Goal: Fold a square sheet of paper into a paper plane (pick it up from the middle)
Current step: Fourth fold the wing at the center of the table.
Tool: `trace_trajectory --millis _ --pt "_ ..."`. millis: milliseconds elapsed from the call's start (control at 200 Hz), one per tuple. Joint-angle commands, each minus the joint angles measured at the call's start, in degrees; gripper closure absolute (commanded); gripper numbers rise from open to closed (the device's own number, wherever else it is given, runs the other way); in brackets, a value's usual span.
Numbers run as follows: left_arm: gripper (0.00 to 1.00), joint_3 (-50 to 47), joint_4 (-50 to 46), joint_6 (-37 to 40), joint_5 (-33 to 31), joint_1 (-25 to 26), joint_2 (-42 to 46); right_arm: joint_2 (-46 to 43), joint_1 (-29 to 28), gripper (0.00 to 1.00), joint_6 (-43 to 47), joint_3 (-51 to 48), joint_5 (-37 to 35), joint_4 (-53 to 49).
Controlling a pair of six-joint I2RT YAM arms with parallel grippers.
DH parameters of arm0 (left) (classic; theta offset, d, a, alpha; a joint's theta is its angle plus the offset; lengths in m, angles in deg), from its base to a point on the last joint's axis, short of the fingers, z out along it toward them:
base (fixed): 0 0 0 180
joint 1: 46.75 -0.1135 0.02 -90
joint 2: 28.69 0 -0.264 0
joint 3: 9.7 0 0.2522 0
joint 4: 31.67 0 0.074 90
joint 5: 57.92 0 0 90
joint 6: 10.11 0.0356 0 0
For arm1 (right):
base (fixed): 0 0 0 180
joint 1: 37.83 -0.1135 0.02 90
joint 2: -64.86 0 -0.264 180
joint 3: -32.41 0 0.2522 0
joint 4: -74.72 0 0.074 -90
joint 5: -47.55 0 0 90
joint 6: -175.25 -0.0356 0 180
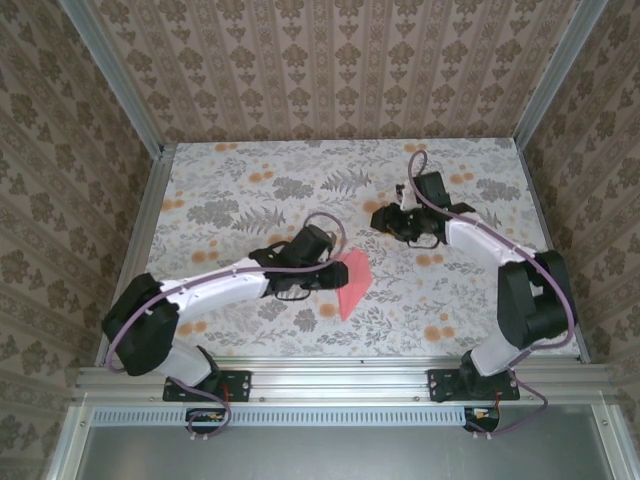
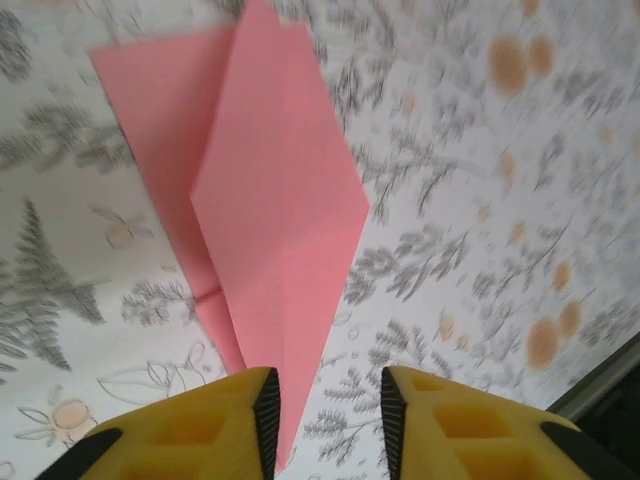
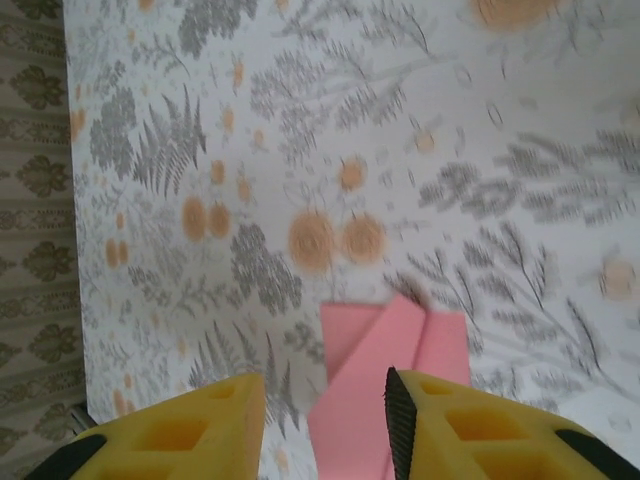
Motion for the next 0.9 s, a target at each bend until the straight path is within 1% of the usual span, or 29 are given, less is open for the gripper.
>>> trace_trajectory --millis 0,130,300,440,615,725,895 --pt "0.63 -3.09 0.8 0.17 3.43 -3.17 -0.64 -2.39 -0.7 0.59 -1.16 -6.84 0.28 -1.79" --pt "0.6 -3.09 3.56 0.77 6.53 -3.84 -2.85 -4.45 -2.95 0.58 -3.98 -12.71 2.64 1.37" --pt "0.59 -1.66 4.86 0.57 7.84 -3.76 -6.68 -3.42 -6.8 0.58 -7.91 -17.07 3.06 6.37" --pt "0.59 0.94 0.98 1.75 6.53 -3.41 -9.74 -0.7 -9.06 0.58 -10.41 -18.41 3.46 10.17" --pt "0.6 2.29 -0.92 2.46 6.09 -2.89 -12.57 1.36 -10.77 0.57 -11.9 -18.59 1.71 11.41" --pt "0.6 2.78 -1.27 2.68 5.78 -2.57 -14.01 1.83 -11.01 0.57 -12.37 -18.51 -0.24 9.8" --pt "0.65 4.48 -3.47 3.36 4.8 -2.27 -16.45 -0.58 -11.1 0.57 -13.07 -20.17 -2.45 10.12"
